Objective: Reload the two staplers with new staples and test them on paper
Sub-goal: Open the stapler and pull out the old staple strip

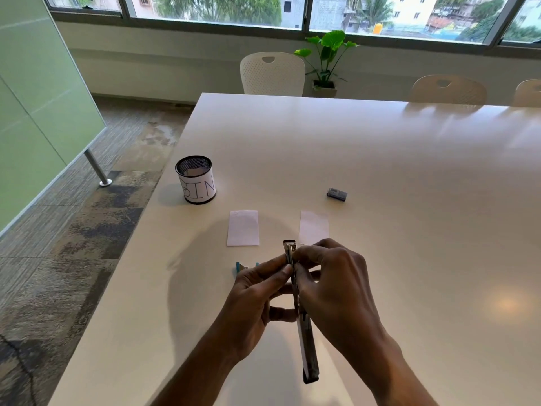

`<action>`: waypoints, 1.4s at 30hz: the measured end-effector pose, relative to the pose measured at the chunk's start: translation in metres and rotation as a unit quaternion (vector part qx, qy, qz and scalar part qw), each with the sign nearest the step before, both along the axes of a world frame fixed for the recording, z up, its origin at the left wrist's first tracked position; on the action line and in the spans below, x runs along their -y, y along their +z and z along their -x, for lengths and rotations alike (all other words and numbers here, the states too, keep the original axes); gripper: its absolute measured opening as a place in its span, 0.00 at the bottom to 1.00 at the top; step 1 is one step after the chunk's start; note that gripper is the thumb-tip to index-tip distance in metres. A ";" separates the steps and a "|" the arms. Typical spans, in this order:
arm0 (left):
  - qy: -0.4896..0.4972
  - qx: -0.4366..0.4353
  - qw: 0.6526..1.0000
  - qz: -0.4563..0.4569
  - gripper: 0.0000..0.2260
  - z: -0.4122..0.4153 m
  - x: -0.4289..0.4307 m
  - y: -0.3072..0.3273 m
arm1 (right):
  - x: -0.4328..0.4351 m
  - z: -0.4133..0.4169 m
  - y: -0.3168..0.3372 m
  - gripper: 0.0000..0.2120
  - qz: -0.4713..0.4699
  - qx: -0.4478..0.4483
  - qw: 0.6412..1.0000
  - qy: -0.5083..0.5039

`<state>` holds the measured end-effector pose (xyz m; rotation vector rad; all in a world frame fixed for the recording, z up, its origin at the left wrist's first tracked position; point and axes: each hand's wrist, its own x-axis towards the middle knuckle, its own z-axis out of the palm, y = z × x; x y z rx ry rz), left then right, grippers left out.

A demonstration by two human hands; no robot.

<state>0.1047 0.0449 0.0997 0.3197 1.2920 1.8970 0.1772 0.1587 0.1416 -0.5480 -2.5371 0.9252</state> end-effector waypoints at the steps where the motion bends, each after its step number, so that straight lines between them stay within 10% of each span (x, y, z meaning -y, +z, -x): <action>1: 0.000 0.005 1.000 0.000 0.13 0.000 0.000 0.000 | 0.000 -0.001 0.001 0.08 -0.003 0.005 1.000 -0.001; 26: -0.018 0.043 0.999 0.008 0.12 -0.002 -0.001 -0.004 | -0.026 -0.007 0.014 0.04 -0.080 0.133 0.981 0.118; 42: -0.046 0.031 0.998 0.015 0.14 0.006 -0.012 0.000 | -0.050 -0.002 -0.017 0.07 0.003 -0.137 0.990 -0.014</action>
